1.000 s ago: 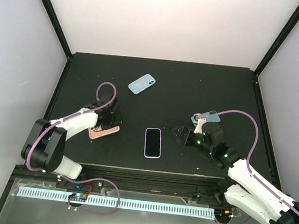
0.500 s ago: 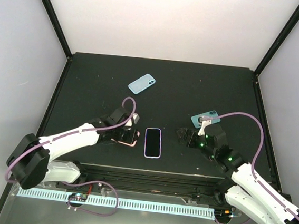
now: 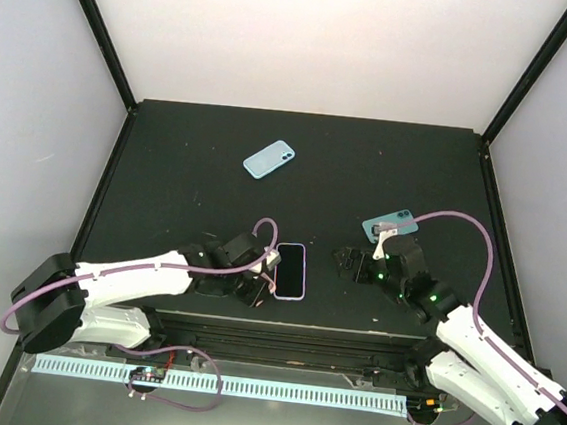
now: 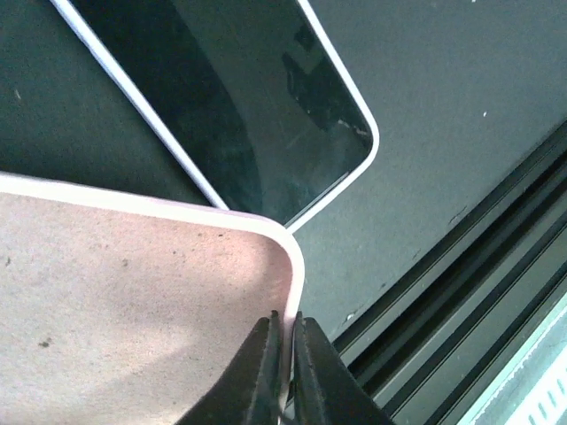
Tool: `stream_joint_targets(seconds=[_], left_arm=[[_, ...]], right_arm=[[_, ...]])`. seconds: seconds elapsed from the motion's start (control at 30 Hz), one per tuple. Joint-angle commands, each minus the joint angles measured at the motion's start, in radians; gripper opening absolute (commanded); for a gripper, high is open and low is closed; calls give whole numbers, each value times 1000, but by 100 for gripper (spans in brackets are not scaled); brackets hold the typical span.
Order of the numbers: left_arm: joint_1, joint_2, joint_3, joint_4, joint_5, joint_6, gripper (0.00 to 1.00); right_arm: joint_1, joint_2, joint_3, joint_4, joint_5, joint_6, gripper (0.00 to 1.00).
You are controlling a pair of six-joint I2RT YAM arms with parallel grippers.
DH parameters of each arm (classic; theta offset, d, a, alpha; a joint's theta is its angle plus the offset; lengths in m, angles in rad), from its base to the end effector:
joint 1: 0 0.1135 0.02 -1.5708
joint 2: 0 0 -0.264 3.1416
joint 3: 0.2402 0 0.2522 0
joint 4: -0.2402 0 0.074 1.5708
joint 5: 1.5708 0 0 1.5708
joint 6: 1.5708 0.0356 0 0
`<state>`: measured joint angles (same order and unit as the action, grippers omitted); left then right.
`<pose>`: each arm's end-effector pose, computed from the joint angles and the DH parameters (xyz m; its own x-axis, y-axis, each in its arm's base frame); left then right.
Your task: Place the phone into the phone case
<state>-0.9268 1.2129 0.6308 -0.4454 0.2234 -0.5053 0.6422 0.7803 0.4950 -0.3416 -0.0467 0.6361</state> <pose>0.1266 -0.1817 0.1832 -0.8605 0.3599 -0.3606 0.4938 0.7635 -0.4162 0.1376 0.1050 0.2236 -0.7513 0.1791 -0.6352 -0.2266 0.8340 0.5031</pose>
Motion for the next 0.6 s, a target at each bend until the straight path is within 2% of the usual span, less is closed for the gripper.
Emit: stream_joint_targets(seconds=[0.0, 0.07, 0.13, 0.17, 0.3, 0.37, 0.5, 0.57], left_arm=[[-30, -30, -24, -17, -13, -5, 12], [-33, -61, -26, -13, -18, -27, 19], [-33, -93, -19, -9, -35, -54, 33], [-32, -110, -15, -10, -51, -71, 35], [-28, -179, -16, -49, -188, -191, 55], [-21, -206, -21, -91, -253, -258, 74], [4, -251, -48, -141, -341, -344, 89], [20, -269, -70, -139, -357, -368, 93]], right_arm=[[-6, 13, 58, -35, 13, -60, 100], [-7, 21, 74, -54, 24, -81, 100], [-7, 32, 97, -83, 35, -103, 100], [-6, 41, 116, -109, 42, -115, 100], [-6, 88, 206, -216, 84, -153, 100], [-7, 123, 240, -254, 107, -173, 100], [-6, 199, 310, -328, 185, -192, 100], [-17, 216, 325, -336, 220, -205, 100]])
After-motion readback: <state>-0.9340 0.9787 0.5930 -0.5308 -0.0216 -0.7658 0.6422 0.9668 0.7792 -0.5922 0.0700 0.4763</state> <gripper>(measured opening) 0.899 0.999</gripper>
